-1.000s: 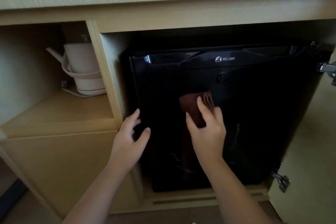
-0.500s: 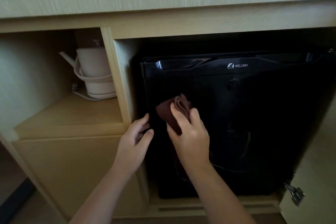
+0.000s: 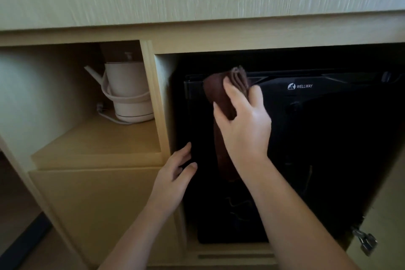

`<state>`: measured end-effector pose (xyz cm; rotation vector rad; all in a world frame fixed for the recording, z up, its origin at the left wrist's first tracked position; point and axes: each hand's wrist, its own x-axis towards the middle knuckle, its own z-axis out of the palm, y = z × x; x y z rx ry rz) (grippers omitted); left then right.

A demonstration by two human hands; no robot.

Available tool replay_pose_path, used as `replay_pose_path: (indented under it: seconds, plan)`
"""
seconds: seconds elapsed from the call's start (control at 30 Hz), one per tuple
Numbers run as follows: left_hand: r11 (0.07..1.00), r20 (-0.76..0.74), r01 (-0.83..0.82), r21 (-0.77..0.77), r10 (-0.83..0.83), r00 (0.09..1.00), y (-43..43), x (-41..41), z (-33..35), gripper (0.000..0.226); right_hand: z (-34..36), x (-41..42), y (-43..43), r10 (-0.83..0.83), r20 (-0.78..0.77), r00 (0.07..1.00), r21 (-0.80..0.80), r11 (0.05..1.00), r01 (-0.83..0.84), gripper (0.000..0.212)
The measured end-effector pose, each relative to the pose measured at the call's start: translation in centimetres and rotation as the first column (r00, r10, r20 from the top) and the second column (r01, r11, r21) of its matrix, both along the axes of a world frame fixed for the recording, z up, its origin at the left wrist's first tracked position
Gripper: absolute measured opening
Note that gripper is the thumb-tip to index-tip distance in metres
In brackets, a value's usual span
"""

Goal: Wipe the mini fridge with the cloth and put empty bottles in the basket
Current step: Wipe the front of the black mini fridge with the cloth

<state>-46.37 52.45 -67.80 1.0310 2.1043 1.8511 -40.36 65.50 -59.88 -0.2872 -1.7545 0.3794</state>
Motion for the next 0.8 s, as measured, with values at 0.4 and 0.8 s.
replay_pose_path:
  seconds: [0.4,0.8]
  plan:
    - [0.994,0.089,0.035,0.101,-0.044,0.995,-1.2,0.1,0.1,0.047,-12.6,2.7,-0.4,-0.047,0.315,0.948,0.152,0.988,-0.001,0.056]
    - [0.977,0.11,-0.005,0.213,-0.019,0.994,-0.7,-0.3,0.1,0.036,-5.9,0.1,-0.9,-0.01,0.252,0.968,0.214,0.976,-0.045,0.046]
